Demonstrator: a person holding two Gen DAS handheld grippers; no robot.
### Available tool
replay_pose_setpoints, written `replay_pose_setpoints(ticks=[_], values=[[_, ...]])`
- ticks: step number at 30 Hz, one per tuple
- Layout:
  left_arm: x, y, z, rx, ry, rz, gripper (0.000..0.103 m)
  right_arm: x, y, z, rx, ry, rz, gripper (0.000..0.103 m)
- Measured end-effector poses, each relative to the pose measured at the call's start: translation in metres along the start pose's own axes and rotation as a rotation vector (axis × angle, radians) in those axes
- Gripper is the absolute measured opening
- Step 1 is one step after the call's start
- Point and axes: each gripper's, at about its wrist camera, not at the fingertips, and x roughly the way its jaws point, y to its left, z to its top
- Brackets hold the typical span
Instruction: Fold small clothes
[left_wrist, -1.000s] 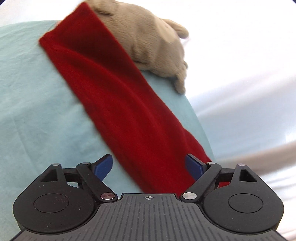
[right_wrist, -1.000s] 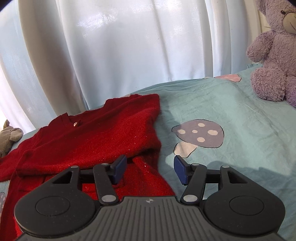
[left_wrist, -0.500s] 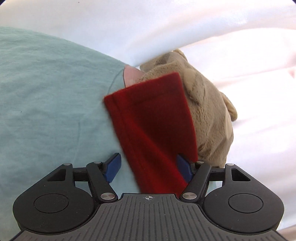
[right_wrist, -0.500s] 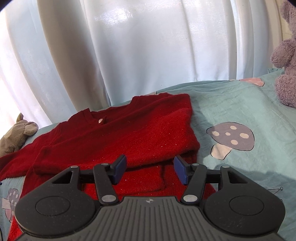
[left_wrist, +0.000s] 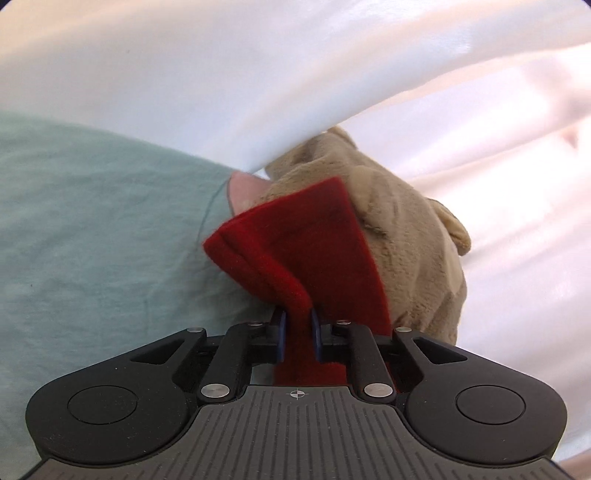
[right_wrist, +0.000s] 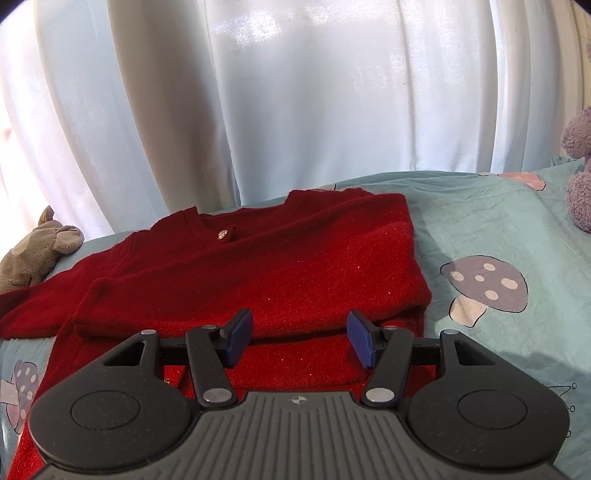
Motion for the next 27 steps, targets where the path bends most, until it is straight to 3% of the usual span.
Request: replay_pose_setpoints(ticks=[4,7,13,16,17,19,22,27], values=[[-0.039,-0.060,-0.016,0.227,-0.076,-0.071,0.015,-0.002,-0.002,-0.001,0.014,-0.006,0.003,0.057],[-0.075,-0.115,-0.048,0.370,-0.085,-0.196,0.015,-0.006,-0.001,-0.003,0.023,-0.013,0.016,0.057],[-0.123,-0.207,-0.173,0.669,0.017,-0.433,0.015,-0.013,0.000,-0.004,0.045,-0.039,0.056,0.057],[-0.119,-0.220,-0.251,0.812,0.141,-0.412,0.034,-0.018,0.000,-0.004,0.053,-0.046,0.082,0.057],[-0.116,-0.218,-0.274,0.866,0.194,-0.396,0.046,-0.019,-0.001,-0.004,0.058,-0.046,0.091,0.057],[-0.114,-0.208,-0.305,0.929,0.271,-0.347,0.048,-0.019,-0.003,-0.003,0.076,-0.038,0.119,0.057],[-0.117,-0.185,-0.310,0.912,0.323,-0.286,0.052,-0.015,-0.007,0.002,0.111,-0.014,0.189,0.057],[-0.128,-0.146,-0.286,0.877,0.289,-0.161,0.058,0.022,-0.001,0.016,0.223,0.100,0.378,0.057]])
